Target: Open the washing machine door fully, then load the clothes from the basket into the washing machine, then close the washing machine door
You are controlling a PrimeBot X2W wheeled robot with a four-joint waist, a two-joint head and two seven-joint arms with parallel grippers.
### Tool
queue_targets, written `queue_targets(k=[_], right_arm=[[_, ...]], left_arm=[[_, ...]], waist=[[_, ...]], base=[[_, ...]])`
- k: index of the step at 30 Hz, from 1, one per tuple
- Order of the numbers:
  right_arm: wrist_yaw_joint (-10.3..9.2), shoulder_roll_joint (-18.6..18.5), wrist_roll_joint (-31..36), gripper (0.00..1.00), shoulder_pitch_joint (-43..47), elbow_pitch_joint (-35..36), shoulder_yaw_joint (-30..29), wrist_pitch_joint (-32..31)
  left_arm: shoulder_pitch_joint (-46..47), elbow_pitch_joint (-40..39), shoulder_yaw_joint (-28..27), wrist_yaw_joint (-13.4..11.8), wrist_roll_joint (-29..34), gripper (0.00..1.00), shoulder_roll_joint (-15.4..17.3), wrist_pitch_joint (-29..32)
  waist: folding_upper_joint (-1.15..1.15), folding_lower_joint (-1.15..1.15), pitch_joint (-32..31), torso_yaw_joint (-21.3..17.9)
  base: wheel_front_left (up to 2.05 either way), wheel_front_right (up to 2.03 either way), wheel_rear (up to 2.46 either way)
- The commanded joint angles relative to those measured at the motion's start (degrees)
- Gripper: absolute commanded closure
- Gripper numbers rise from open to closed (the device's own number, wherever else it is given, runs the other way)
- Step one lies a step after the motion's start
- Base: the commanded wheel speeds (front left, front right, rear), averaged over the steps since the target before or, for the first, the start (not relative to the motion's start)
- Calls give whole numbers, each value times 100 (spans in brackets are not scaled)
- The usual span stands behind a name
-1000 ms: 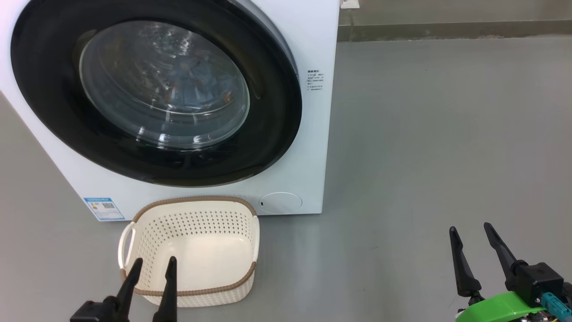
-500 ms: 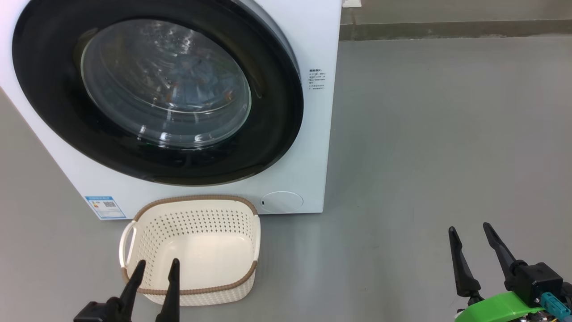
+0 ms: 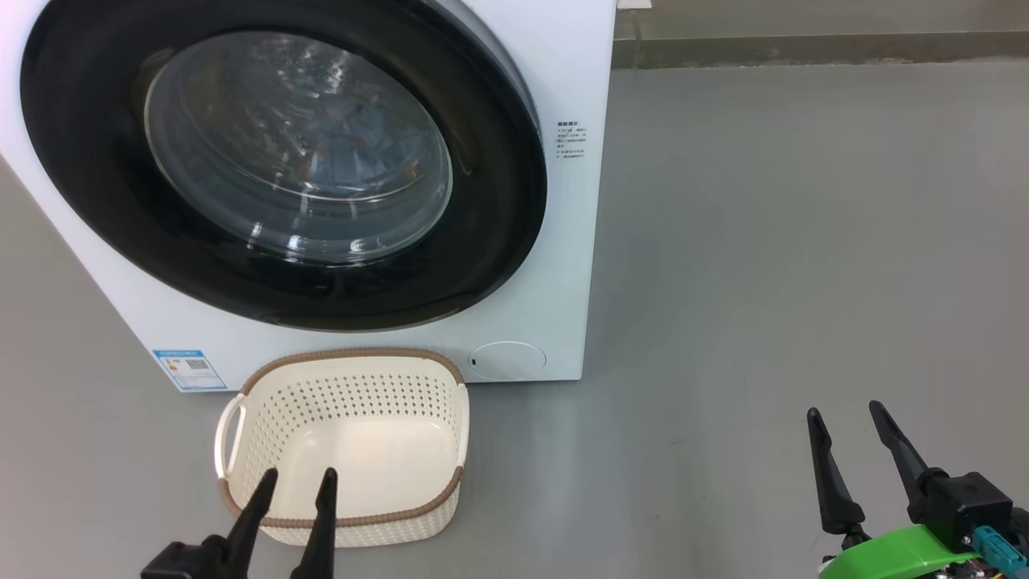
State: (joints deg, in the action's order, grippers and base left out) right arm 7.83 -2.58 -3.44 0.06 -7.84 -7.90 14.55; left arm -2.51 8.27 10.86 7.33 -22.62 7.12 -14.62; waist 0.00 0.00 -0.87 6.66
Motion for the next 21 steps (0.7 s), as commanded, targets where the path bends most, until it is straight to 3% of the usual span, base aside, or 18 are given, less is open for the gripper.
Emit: queue_targets(k=[1,6,7,16,21], right_arm=[[-34,-30,30,0,-97,126,154,45],[-34,-30,27,0,-101,113,159,45],[1,3,-6,100,-2,-60,-2,-2],[-1,32,-486,100,-38,-303,-42,-169],[-2,29,-777,100,-45,-304,-17,-218]], left_arm=[[111,-135,-174,15,-51,0,113,-38],[118,-126,-215,15,-84,0,118,-38],[-1,28,-16,-1,-50,100,34,2],[0,199,-53,-4,-449,100,-35,99],[28,215,-96,-3,-684,100,-35,156]], waist=[[0,0,1,1],[0,0,6,2],[0,0,6,2],[0,13,-1,-34],[0,1,11,-56]], base=[[0,0,0],[0,0,0],[0,0,0],[0,0,0],[0,0,0]])
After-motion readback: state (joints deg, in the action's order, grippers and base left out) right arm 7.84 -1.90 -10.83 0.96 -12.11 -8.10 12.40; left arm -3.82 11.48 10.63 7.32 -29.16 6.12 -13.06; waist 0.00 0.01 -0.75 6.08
